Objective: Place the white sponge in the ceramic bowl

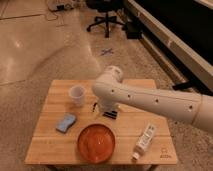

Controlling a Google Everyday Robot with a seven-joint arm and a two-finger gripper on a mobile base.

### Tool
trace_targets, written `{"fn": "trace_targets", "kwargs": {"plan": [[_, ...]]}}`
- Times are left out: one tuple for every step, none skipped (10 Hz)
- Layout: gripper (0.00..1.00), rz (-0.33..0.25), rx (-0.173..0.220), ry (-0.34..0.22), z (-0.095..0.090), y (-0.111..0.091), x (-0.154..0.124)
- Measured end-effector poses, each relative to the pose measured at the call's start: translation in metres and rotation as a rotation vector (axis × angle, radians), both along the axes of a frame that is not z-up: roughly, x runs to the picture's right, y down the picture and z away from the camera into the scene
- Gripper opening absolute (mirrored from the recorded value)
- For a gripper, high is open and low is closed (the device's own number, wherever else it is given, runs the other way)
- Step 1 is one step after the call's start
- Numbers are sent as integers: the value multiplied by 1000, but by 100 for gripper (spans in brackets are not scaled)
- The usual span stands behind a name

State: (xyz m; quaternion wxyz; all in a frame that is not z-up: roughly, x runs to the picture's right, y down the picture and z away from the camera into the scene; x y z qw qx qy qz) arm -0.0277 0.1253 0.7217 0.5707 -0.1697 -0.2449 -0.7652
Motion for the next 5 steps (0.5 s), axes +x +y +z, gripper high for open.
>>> {"fn": "trace_targets", "kwargs": {"plan": [[80,-16,-11,-22,0,4,-22],[80,-29,-27,-50,-1,9,-48],[80,-46,-40,-81,-2,13,-78],[80,-54,-43,-99,-1,14,-97],[80,-64,-42,-122,-1,15,-115]]}}
